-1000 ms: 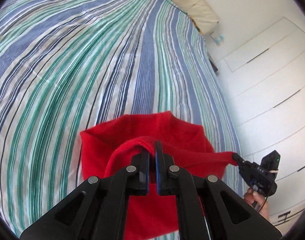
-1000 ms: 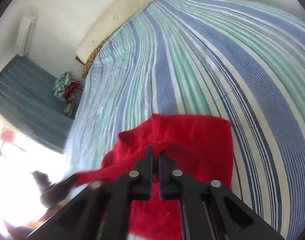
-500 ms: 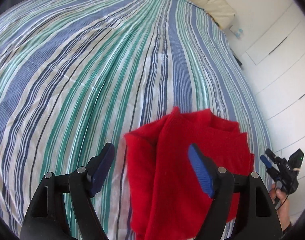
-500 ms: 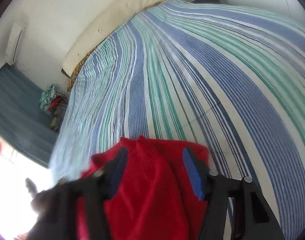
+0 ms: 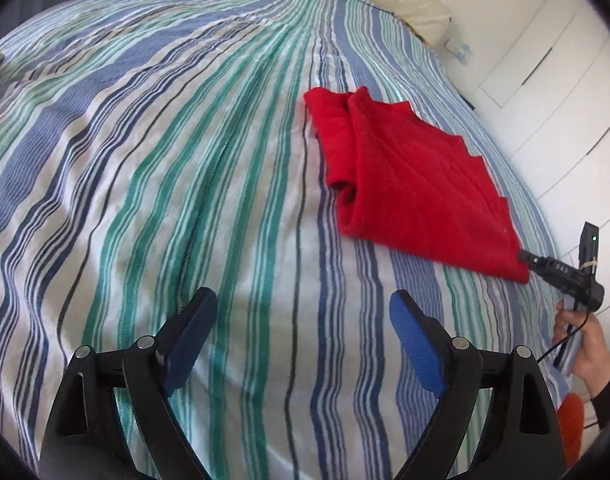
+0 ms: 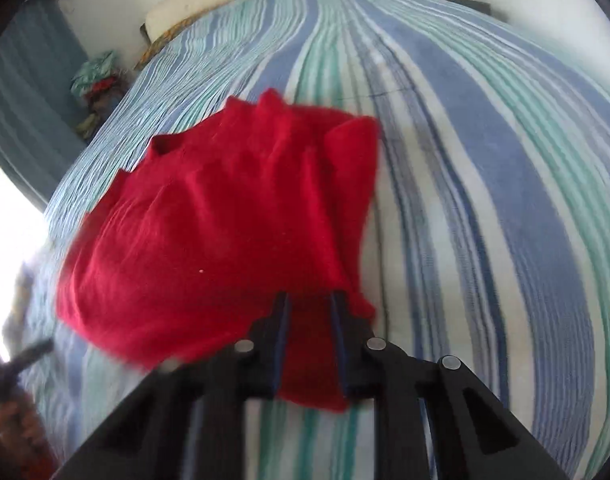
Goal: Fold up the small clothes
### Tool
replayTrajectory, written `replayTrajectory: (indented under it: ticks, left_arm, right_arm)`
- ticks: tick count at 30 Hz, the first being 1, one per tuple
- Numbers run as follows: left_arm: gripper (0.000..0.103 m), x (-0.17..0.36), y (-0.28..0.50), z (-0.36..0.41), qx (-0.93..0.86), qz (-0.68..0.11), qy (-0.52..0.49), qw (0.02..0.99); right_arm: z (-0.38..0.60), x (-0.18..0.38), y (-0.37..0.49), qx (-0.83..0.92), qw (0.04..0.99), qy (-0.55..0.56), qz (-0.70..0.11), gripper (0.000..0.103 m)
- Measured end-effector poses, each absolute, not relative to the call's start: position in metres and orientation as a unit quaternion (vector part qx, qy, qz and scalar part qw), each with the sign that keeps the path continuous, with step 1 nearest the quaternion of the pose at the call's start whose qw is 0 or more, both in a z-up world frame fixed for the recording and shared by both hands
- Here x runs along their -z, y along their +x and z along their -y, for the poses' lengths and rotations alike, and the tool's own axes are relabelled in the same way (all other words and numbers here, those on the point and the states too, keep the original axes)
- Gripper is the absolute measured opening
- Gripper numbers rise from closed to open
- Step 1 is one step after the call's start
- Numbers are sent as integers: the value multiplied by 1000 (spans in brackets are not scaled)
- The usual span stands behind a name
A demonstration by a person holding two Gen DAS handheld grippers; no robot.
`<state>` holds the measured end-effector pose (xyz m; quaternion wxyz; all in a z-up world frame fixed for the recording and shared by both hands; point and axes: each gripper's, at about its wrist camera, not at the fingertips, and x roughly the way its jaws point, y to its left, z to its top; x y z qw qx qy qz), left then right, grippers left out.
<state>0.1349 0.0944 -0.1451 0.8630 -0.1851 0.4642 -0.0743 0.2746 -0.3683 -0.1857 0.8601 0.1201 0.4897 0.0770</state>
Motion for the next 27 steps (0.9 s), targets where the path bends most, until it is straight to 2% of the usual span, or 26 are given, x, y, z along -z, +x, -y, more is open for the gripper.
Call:
replayTrajectory:
  ticks: [2,4,5,7,10,15,16,19,22,27]
  left_arm:
    - [90,152,136,-96,78,-465,-185,862]
    - [94,156,136,-93,83,-457,-178,867]
    - [97,158,135,-90,89,-455,-172,869]
    - [98,162,131,-86,92,-448,-152,876]
    - [99,162,126,-80,93,-440,-129,884]
    - [100,163,125,-78,93,-437,-118,887]
    - [100,164,125,-78,94,-436,-118,887]
    - [101,164,125,-79,97,-435,-120,887]
    - [102,165,124,-79,100,-431,-121,888]
    - [102,167,125,-75,96,-435,-110,889]
  right_arm:
    - [376,172,267,-51,865,103,-488,47]
    - [387,158,264,-59,872,120,-472,53]
    - [394,153,265,-61,873,140,-464,60]
    - [407,143,267,-65,873,187,-446,70]
    - [414,141,281,-76,862,231,-444,76]
    - [401,183,310,-79,826,273,-486,76]
    - [392,189,316,-82,823,275,-490,74]
    - [376,197,323,-49,826,236,-510,10]
    - [371,174,320,-31,835,247,-491,10]
    - [302,96,325,-103,858,208,-459,10]
